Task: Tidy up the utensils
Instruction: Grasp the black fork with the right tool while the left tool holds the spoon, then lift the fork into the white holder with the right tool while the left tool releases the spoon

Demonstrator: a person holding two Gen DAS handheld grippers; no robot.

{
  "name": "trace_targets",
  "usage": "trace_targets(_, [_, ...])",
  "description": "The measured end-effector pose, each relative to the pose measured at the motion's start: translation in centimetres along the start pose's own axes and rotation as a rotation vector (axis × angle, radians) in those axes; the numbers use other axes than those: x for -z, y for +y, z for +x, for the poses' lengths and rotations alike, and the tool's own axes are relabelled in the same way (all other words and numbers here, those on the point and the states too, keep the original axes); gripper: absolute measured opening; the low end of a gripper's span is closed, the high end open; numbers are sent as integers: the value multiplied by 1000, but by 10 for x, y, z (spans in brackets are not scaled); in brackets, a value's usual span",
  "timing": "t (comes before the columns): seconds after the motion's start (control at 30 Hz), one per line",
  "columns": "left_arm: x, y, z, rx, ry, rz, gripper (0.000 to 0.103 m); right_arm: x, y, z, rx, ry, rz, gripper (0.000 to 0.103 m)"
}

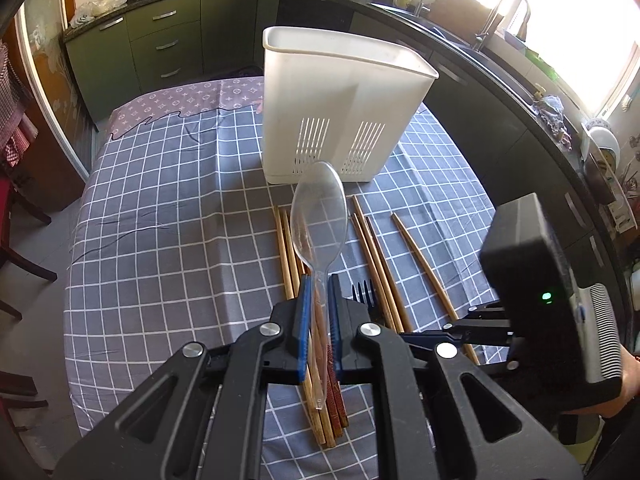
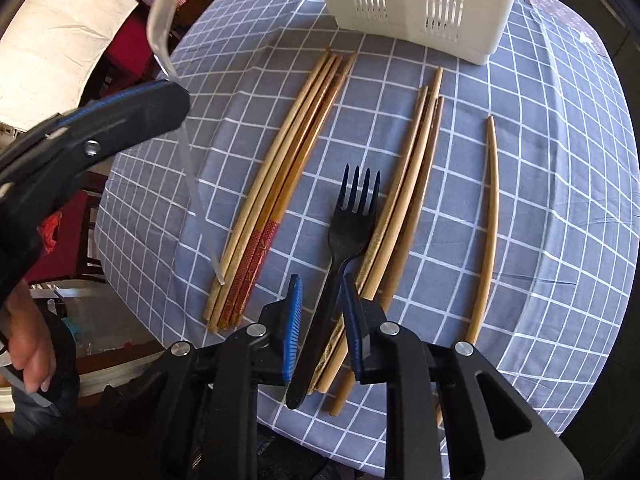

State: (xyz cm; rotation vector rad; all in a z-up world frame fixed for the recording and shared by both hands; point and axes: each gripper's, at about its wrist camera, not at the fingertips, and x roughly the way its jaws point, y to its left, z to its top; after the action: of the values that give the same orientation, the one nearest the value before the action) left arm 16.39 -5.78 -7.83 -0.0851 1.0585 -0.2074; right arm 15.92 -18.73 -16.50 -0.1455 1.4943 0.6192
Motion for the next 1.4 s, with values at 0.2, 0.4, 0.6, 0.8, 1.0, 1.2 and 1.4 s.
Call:
trace_targets(0.2, [2, 1, -1, 15, -11, 16, 9, -9, 1, 13, 49, 32, 23, 17])
trace_targets(0.4, [3, 3, -3, 18, -28, 21, 8, -14, 7, 23, 82, 64, 27, 17])
trace_targets(0.6, [4, 3, -5, 24, -34, 23, 8, -9, 26, 33, 115, 27, 3, 12])
trace_targets(0.8, [5, 3, -9, 25, -44, 25, 8, -4, 22, 34, 59, 3, 24, 10])
trace_targets(1.0, [3, 1, -16, 22, -58, 33, 8, 0, 18, 28, -24, -34, 40, 10])
trace_targets(1.2, [0, 1, -23, 25, -76, 32, 8, -1, 9, 11, -100, -88, 62, 10])
trace_targets(1.4, [-6, 2, -36, 21, -110, 39, 8, 3, -4, -9, -161, -140, 81, 10])
